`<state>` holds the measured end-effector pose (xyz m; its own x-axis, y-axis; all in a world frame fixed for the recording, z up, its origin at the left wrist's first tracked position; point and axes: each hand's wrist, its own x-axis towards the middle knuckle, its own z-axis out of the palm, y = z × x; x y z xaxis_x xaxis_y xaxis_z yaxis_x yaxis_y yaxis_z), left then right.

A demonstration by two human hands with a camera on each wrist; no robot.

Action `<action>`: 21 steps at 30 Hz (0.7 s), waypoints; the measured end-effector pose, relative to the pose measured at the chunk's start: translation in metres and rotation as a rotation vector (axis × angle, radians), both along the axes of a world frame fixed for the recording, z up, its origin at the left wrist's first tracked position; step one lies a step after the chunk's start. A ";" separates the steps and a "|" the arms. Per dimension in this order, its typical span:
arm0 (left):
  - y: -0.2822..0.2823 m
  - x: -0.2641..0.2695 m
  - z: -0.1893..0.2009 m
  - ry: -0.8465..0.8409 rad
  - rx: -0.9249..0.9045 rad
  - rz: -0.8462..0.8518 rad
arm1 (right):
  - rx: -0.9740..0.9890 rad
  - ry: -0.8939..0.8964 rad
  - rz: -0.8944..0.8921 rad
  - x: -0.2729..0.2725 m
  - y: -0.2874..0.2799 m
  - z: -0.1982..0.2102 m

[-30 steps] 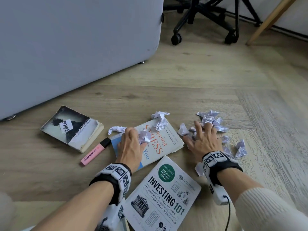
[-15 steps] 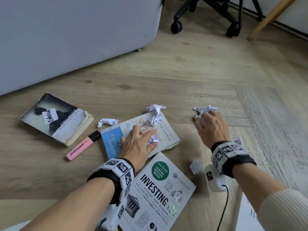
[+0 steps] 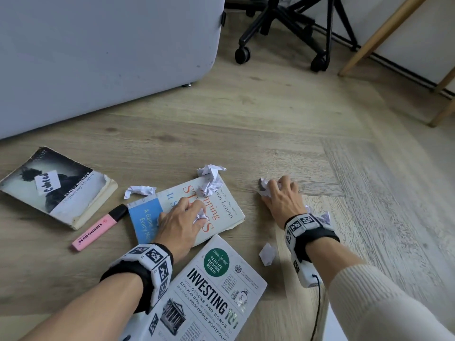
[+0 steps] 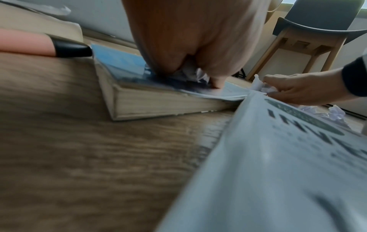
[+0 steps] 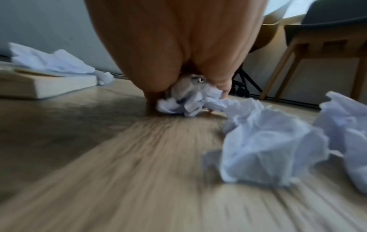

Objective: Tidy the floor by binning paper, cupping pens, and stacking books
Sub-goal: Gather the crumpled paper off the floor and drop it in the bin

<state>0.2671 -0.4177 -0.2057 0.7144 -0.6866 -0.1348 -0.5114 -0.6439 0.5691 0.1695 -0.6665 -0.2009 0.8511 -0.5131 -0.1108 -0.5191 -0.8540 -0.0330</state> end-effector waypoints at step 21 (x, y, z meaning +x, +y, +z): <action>-0.094 -0.118 0.016 -0.070 0.171 -0.278 | 0.147 0.089 -0.225 -0.109 -0.011 0.013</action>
